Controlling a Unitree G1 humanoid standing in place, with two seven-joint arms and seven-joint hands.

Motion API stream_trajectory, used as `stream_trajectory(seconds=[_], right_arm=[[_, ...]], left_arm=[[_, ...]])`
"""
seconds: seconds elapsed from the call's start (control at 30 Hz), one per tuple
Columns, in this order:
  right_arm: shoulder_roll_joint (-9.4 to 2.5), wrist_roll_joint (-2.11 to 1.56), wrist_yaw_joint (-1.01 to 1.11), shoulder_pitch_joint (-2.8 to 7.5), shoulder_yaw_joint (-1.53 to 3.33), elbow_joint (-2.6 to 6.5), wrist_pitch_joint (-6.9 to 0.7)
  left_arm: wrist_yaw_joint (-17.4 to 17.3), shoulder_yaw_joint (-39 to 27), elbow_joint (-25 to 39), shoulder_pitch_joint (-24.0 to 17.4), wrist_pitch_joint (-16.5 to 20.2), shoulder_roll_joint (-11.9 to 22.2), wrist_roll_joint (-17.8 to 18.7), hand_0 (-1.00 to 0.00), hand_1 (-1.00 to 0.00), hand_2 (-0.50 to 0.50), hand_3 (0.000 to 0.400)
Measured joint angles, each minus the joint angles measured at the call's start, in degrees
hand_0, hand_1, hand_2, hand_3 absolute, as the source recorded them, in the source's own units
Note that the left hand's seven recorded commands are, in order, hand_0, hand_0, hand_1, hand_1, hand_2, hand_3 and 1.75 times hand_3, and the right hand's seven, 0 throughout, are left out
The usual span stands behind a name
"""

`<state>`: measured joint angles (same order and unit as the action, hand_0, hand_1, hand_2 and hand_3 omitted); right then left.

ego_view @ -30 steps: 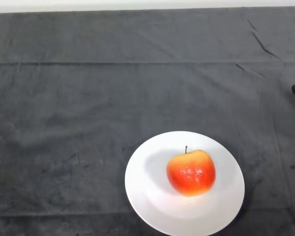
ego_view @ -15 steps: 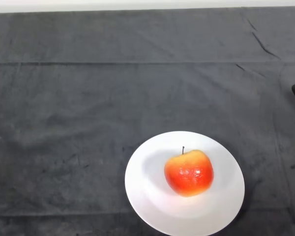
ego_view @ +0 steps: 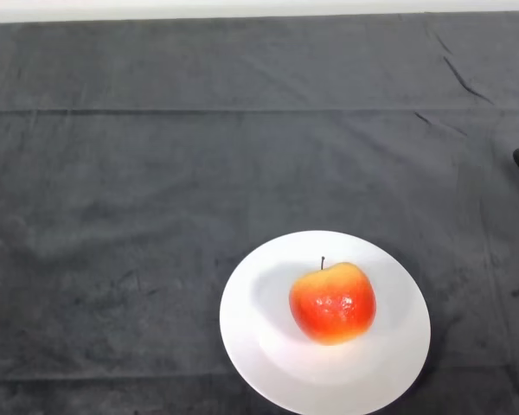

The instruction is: Move the apple to the plate

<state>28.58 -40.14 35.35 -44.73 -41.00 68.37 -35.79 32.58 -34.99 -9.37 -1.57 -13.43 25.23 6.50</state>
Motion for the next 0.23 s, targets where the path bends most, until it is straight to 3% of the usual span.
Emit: stream_trajectory(seconds=[0.23], right_arm=[[0.0, 0.0, 0.0, 0.0, 0.0, 0.0, 0.0]], left_arm=[[0.0, 0.0, 0.0, 0.0, 0.0, 0.0, 0.0, 0.0, 0.0, 0.0, 0.0]])
